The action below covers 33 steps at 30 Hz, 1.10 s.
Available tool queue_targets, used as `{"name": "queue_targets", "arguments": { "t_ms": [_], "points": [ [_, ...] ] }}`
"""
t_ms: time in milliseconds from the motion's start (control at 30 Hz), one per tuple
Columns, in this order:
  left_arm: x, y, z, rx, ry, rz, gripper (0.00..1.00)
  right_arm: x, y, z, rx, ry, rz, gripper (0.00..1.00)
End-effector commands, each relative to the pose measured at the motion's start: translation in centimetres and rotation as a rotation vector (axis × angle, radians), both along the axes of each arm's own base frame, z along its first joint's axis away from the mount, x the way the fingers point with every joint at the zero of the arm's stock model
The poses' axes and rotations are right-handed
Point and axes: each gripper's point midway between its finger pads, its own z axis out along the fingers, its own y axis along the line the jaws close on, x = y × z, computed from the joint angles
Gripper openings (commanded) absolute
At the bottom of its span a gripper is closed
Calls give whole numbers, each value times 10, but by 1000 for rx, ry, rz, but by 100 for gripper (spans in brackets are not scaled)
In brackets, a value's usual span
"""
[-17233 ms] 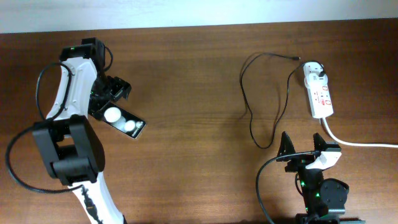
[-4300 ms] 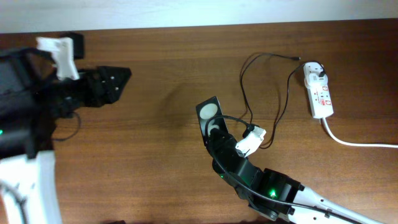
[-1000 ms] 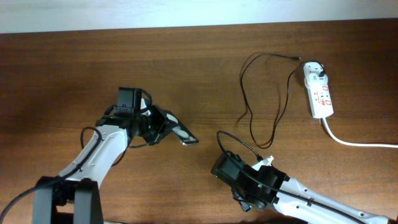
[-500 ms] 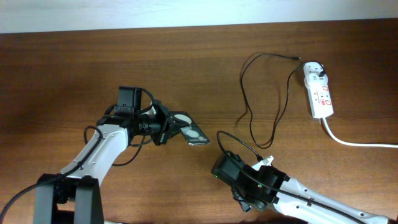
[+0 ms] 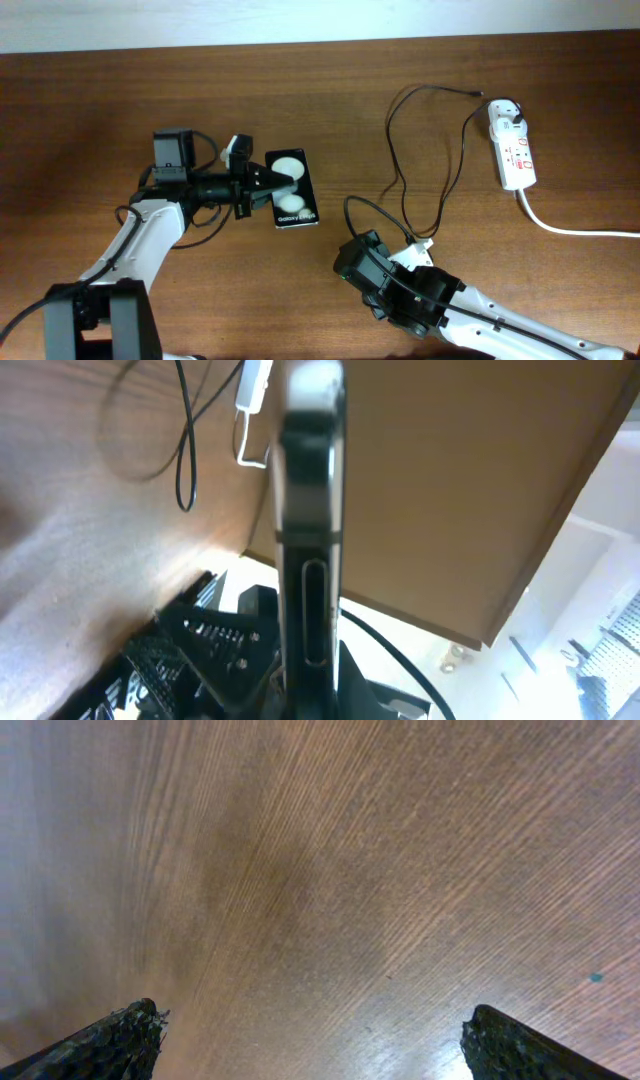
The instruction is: Plug charger to phone and switch on socket
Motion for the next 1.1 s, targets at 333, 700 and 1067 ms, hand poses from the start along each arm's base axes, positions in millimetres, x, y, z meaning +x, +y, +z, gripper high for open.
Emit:
{"name": "queue_targets", "arguments": {
  "t_ms": [333,700,1067],
  "points": [
    [-11,-2,6,-50,59,-42,0,51,-65,107,-531,-175,363,91],
    [-3,0,-6,21,59,10,0,216,-145,50,-545,-159,214,91],
    [-2,0,-8,33,60,18,0,369,-126,-42,-560,-275,211,85]
  ]
}}
